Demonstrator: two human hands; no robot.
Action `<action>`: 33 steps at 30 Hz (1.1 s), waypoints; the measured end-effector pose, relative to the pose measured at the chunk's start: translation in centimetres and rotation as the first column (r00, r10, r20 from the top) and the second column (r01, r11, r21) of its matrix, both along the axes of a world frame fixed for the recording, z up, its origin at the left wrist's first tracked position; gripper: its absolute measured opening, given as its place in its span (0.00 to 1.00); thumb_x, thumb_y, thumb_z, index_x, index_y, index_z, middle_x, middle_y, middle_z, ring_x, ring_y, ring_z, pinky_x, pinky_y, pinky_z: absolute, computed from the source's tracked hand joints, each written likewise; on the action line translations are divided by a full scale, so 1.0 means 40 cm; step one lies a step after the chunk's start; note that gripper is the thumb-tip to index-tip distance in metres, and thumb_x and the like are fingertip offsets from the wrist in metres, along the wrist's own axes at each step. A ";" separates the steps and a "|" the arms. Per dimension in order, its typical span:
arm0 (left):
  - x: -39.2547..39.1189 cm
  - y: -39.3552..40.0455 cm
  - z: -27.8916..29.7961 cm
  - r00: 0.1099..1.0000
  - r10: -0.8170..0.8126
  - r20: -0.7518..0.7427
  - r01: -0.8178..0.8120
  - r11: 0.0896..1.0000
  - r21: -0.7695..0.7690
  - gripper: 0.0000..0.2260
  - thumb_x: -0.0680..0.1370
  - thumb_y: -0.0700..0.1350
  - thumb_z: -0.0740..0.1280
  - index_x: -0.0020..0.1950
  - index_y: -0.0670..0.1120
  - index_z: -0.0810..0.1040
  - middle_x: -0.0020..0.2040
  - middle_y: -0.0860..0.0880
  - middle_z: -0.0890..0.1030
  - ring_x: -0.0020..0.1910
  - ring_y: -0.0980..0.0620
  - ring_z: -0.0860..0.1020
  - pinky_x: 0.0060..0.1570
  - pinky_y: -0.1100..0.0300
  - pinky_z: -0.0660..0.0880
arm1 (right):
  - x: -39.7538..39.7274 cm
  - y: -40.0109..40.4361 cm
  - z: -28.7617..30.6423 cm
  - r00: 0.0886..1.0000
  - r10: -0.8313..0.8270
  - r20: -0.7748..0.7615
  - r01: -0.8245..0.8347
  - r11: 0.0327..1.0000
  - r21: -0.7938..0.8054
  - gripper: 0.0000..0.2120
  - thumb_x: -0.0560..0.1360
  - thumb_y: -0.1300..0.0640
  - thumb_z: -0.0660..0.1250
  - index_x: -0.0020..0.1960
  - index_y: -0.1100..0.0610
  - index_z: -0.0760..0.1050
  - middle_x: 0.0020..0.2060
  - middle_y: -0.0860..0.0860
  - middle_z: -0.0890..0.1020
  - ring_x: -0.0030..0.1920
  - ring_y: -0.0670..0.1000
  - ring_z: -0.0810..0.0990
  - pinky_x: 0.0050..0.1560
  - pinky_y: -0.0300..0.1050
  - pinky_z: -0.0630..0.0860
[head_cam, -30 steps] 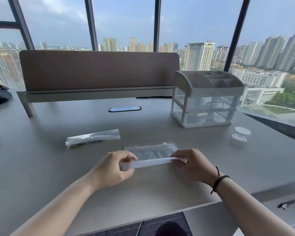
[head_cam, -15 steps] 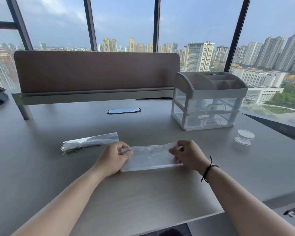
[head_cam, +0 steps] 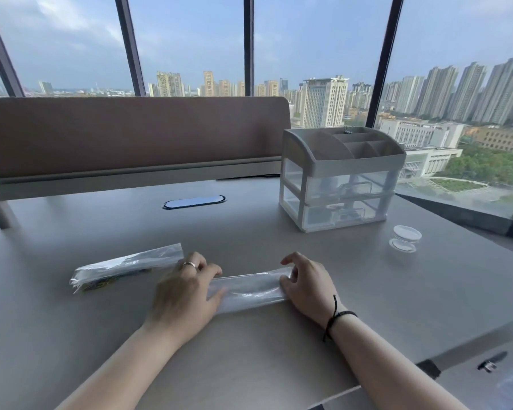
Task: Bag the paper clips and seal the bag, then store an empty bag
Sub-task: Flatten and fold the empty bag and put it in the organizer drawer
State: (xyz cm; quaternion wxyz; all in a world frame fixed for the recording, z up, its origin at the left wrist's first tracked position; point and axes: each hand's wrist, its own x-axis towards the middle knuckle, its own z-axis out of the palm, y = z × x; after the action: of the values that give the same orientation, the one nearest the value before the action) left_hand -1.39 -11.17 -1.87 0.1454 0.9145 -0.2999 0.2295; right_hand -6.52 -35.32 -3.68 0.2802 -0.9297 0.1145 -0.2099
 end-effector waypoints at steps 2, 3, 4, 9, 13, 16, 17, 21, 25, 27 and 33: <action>-0.018 -0.018 0.003 0.980 -0.200 0.007 0.198 0.974 0.107 0.16 0.72 0.64 0.66 0.51 0.57 0.82 0.50 0.55 0.79 0.48 0.51 0.80 0.42 0.57 0.76 | 0.002 -0.001 0.003 1.000 -0.017 -0.012 0.017 1.000 0.026 0.12 0.69 0.56 0.68 0.53 0.51 0.79 0.32 0.43 0.76 0.42 0.51 0.79 0.41 0.41 0.69; -0.030 -0.029 0.004 0.965 -0.261 -0.011 0.259 0.951 0.167 0.17 0.72 0.66 0.64 0.52 0.58 0.82 0.52 0.56 0.80 0.49 0.52 0.80 0.45 0.58 0.76 | 0.003 -0.003 0.007 0.999 -0.027 -0.020 0.028 0.998 0.053 0.12 0.69 0.57 0.68 0.52 0.50 0.79 0.31 0.43 0.76 0.41 0.50 0.79 0.40 0.40 0.69; -0.040 -0.040 0.002 0.953 -0.301 -0.017 0.299 0.934 0.195 0.18 0.72 0.68 0.63 0.52 0.58 0.82 0.53 0.56 0.81 0.50 0.53 0.81 0.47 0.57 0.77 | 0.004 -0.006 0.013 0.999 -0.031 -0.030 0.033 0.996 0.082 0.12 0.68 0.57 0.69 0.51 0.50 0.80 0.31 0.43 0.76 0.40 0.49 0.78 0.39 0.39 0.69; -0.068 -0.088 0.008 0.946 -0.323 0.035 0.302 0.914 0.269 0.12 0.73 0.56 0.60 0.43 0.53 0.81 0.38 0.55 0.83 0.37 0.51 0.82 0.29 0.58 0.78 | 0.015 -0.036 0.054 0.990 -0.012 -0.143 0.044 0.975 0.219 0.13 0.65 0.58 0.73 0.49 0.50 0.82 0.36 0.45 0.79 0.40 0.48 0.78 0.33 0.30 0.68; -0.067 -0.113 0.027 0.961 -0.266 0.079 0.222 0.906 0.361 0.01 0.64 0.44 0.67 0.34 0.50 0.77 0.26 0.51 0.77 0.25 0.49 0.79 0.19 0.63 0.67 | 0.018 -0.061 0.064 0.983 -0.031 -0.181 0.079 0.961 0.265 0.13 0.64 0.57 0.75 0.47 0.50 0.82 0.43 0.48 0.80 0.41 0.49 0.79 0.39 0.37 0.72; -0.065 -0.140 0.036 0.974 -0.223 0.051 0.195 0.927 0.319 0.03 0.67 0.44 0.65 0.38 0.49 0.78 0.30 0.49 0.80 0.29 0.46 0.82 0.25 0.59 0.73 | 0.004 -0.071 0.061 0.991 -0.018 -0.134 0.051 0.969 0.242 0.14 0.67 0.46 0.76 0.50 0.50 0.83 0.43 0.48 0.80 0.44 0.48 0.79 0.45 0.39 0.73; -0.065 -0.147 0.042 0.985 -0.173 0.017 0.161 0.944 0.288 0.08 0.71 0.47 0.60 0.44 0.50 0.79 0.35 0.49 0.83 0.36 0.45 0.83 0.32 0.56 0.75 | -0.004 -0.072 0.058 0.994 0.013 -0.105 0.012 0.973 0.230 0.16 0.67 0.40 0.75 0.50 0.49 0.83 0.45 0.48 0.80 0.46 0.47 0.79 0.48 0.40 0.73; -0.051 -0.171 0.076 0.981 -0.166 -0.104 0.172 0.984 0.049 0.10 0.77 0.48 0.60 0.51 0.56 0.80 0.36 0.54 0.83 0.40 0.46 0.82 0.41 0.55 0.77 | -0.047 -0.094 0.074 0.986 0.151 -0.075 -0.138 0.978 0.155 0.23 0.61 0.30 0.71 0.47 0.45 0.83 0.54 0.44 0.78 0.56 0.43 0.74 0.60 0.41 0.70; -0.018 -0.215 0.110 0.920 -0.293 -0.259 0.237 0.945 -0.226 0.10 0.76 0.39 0.68 0.43 0.54 0.83 0.24 0.59 0.76 0.24 0.60 0.72 0.31 0.64 0.73 | -0.066 -0.168 0.111 0.989 0.144 -0.021 -0.124 0.908 0.401 0.12 0.67 0.52 0.79 0.37 0.56 0.78 0.28 0.47 0.74 0.26 0.42 0.70 0.30 0.37 0.68; -0.008 -0.245 0.122 0.842 -0.372 -0.390 0.220 0.898 -0.382 0.09 0.77 0.39 0.70 0.42 0.52 0.84 0.29 0.63 0.82 0.27 0.64 0.75 0.33 0.70 0.71 | -0.063 -0.208 0.119 0.990 0.109 0.091 -0.142 0.784 0.604 0.13 0.68 0.60 0.78 0.40 0.68 0.77 0.31 0.53 0.76 0.31 0.47 0.72 0.33 0.41 0.68; 0.019 -0.330 0.090 0.458 -0.554 -0.695 -0.052 0.764 -0.644 0.06 0.75 0.37 0.73 0.51 0.43 0.85 0.49 0.41 0.87 0.46 0.46 0.84 0.55 0.50 0.77 | -0.030 -0.299 0.096 0.991 -0.044 0.123 -0.084 0.511 0.856 0.06 0.69 0.64 0.76 0.43 0.62 0.79 0.31 0.53 0.79 0.27 0.47 0.76 0.31 0.41 0.77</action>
State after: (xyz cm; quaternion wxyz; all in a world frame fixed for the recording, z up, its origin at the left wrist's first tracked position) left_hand -0.63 -24.36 1.74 0.5803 0.7513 -0.2408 -0.2018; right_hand -7.71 -47.27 0.16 0.7124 -0.6549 0.1743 -0.1822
